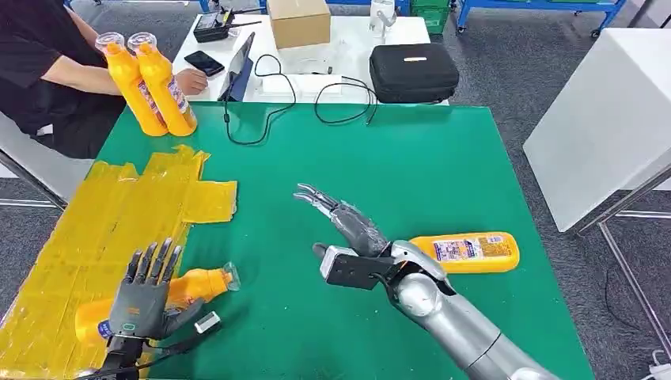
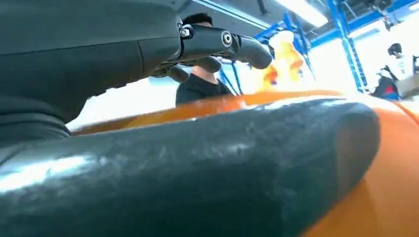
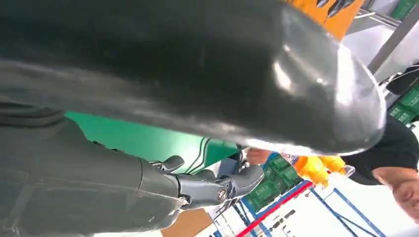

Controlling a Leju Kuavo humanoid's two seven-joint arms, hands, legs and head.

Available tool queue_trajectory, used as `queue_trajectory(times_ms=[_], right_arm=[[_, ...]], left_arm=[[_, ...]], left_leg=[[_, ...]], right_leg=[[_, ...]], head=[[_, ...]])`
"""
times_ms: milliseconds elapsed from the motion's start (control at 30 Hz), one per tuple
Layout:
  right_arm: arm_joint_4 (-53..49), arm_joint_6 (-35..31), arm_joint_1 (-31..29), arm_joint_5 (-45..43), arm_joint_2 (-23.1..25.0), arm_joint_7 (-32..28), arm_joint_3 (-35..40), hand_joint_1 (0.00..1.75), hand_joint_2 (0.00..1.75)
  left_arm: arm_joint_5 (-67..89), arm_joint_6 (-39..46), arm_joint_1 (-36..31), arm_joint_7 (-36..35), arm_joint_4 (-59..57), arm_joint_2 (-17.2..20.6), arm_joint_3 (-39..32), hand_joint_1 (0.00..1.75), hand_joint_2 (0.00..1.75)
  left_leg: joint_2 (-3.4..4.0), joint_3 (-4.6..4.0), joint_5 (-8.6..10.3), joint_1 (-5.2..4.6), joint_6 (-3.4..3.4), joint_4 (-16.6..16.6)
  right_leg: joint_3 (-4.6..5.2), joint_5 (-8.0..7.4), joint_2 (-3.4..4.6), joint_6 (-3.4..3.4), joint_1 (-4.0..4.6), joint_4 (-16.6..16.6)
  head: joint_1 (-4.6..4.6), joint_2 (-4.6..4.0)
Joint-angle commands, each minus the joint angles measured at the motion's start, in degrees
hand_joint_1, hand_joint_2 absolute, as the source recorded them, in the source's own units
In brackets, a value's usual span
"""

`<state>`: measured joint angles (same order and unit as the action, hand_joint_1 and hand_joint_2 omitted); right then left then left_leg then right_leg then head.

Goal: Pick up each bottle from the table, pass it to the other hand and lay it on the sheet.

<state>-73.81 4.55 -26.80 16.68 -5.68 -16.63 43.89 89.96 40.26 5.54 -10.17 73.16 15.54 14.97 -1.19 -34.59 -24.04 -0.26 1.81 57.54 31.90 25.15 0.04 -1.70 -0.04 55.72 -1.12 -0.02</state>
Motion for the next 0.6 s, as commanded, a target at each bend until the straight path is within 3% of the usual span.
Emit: queue_trajectory(times_ms=[33,100,167,200,233,267,400,533,600], right_arm=[[1.28,-0.32,-1.98,-0.12,-0.97,-0.02,1.46,0.00,0.00],[1.36,-0.42,-1.82,-0.09,-0.91,-0.06,1.62,0.00,0.00],[1.54,-0.59,-1.74,-0.03,-0.91,-0.11,1.81,0.00,0.00],[1.45,-0.72,-1.70,0.55,-0.97,-0.56,2.07,0.00,0.00],[1.40,-0.87,-1.37,0.99,-0.86,-0.77,2.10,0.00,0.00],[1.43,-1.00,-1.25,1.29,-0.69,-0.83,2.14,0.00,0.00],[2.66,-1.52,-1.22,2.73,0.73,-1.10,2.25,0.00,0.00],[5.09,-1.74,-1.39,4.43,3.18,-1.70,2.55,0.00,0.00],[5.89,-2.24,-0.72,6.03,4.55,-1.89,2.35,0.00,0.00]], left_arm=[[0.04,-0.26,-0.99,-5.28,8.34,3.70,1.02,0.00,0.00],[0.04,-0.26,-0.18,-3.92,11.17,1.72,-2.70,0.00,0.00],[0.04,-0.26,0.91,3.81,13.22,-6.08,-11.52,0.00,0.00],[-7.27,-0.26,-0.74,13.53,15.27,-15.19,-21.03,0.00,0.00],[-15.80,-0.26,-9.69,42.33,6.87,-27.37,-49.83,0.00,0.00],[-19.18,-0.26,-10.98,50.17,6.07,-26.79,-54.30,0.00,0.00],[-36.88,-0.26,-12.37,50.17,8.32,-25.18,-50.58,0.00,0.00],[-42.36,-0.26,-18.38,50.17,6.18,-23.82,-49.30,0.00,0.00],[-50.44,-0.26,-20.13,50.17,5.67,-22.86,-45.60,0.00,0.00]], left_leg=[[0.02,-0.01,-0.03,0.02,-0.09,0.07],[0.05,0.00,-0.05,0.06,-0.10,0.10],[0.06,-0.03,-0.02,0.03,-0.06,0.04],[0.12,0.03,-0.06,0.04,-0.08,0.08],[0.06,0.00,-0.02,0.01,-0.04,0.03],[-0.22,-0.15,0.12,0.04,-0.02,0.01],[0.03,-0.11,0.08,0.08,-0.01,0.11],[0.54,-0.03,0.10,-0.06,-0.20,0.03],[0.28,-0.13,0.18,0.05,-0.23,0.05]], right_leg=[[-0.02,0.05,-0.06,0.00,0.02,0.06],[-0.04,0.05,-0.03,0.00,0.06,0.05],[0.00,0.01,0.01,-0.01,0.03,0.02],[-0.06,0.03,0.03,-0.03,0.03,0.02],[-0.04,0.01,0.00,-0.04,0.00,-0.01],[0.02,-0.05,-0.28,-0.05,0.03,-0.04],[0.00,-0.06,0.00,-0.02,0.10,-0.02],[0.21,-0.25,0.36,0.21,0.01,0.05],[0.26,-0.26,0.07,0.31,0.07,0.04]], head=[[0.02,0.00],[0.02,0.00],[0.02,0.00],[0.02,0.00],[0.00,0.00],[0.02,0.00],[-0.15,0.00],[-0.04,0.00],[-0.04,0.00]])
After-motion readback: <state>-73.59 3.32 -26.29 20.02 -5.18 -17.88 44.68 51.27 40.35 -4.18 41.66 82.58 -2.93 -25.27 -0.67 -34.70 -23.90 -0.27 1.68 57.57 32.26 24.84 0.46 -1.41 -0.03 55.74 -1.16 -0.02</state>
